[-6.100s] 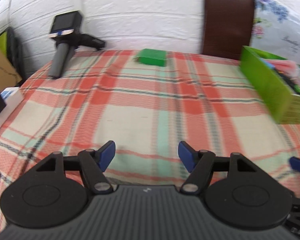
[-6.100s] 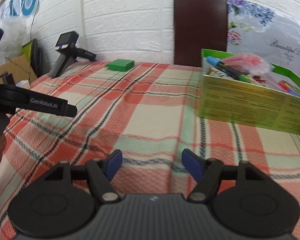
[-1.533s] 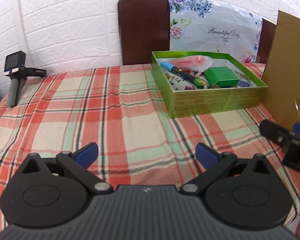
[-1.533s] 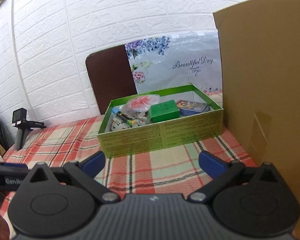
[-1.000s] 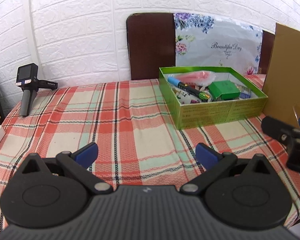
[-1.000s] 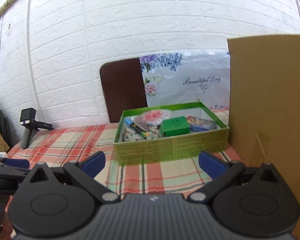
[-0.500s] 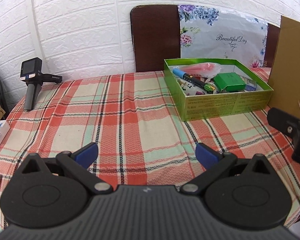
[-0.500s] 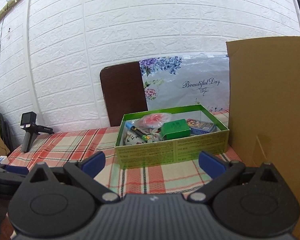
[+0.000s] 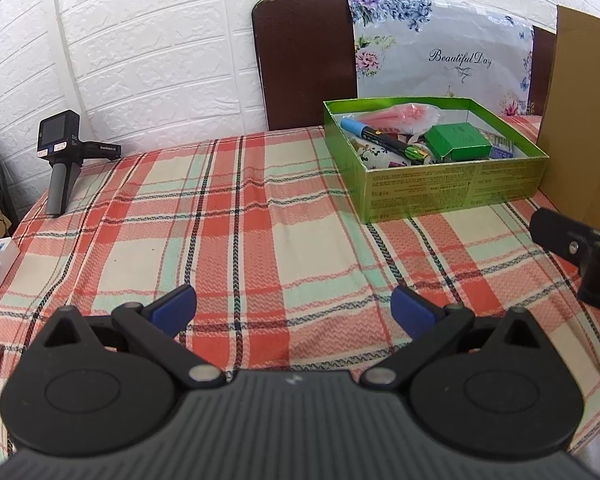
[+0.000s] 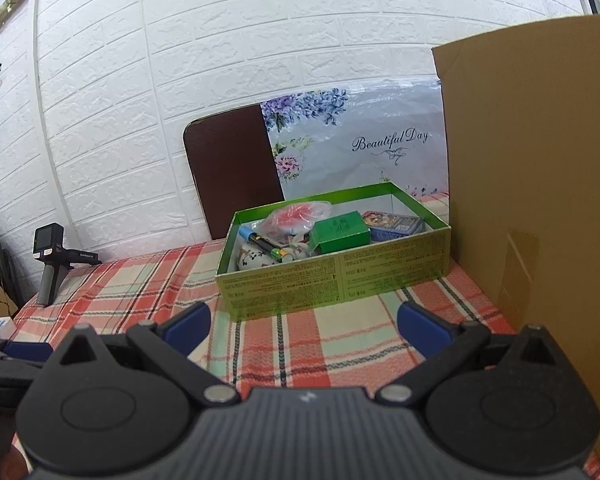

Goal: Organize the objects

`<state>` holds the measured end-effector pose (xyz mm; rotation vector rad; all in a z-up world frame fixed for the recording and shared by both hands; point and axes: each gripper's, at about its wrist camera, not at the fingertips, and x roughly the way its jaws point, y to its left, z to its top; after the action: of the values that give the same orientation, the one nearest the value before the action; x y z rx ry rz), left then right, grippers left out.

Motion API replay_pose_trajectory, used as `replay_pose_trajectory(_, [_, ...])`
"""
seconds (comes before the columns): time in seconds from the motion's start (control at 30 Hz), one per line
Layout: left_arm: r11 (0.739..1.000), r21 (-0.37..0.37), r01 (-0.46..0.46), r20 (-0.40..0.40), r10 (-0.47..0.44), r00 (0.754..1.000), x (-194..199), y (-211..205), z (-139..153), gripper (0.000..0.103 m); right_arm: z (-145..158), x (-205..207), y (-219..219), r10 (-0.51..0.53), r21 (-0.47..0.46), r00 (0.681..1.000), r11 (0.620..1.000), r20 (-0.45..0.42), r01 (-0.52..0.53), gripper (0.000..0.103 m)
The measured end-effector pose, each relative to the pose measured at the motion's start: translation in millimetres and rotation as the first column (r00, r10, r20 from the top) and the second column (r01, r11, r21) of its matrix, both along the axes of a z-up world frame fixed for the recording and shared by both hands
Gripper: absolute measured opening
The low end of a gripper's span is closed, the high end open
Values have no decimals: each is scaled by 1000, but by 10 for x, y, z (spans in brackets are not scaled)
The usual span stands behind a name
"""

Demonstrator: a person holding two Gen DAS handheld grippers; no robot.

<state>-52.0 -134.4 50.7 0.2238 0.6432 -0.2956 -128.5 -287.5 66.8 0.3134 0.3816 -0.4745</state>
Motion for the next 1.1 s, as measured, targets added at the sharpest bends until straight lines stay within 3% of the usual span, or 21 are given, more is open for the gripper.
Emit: replay_pose_trajectory(1.1, [1000, 22, -4, -31, 5, 1000, 21, -71, -91, 103, -117, 56, -2, -18, 38, 999, 999, -32, 19, 103])
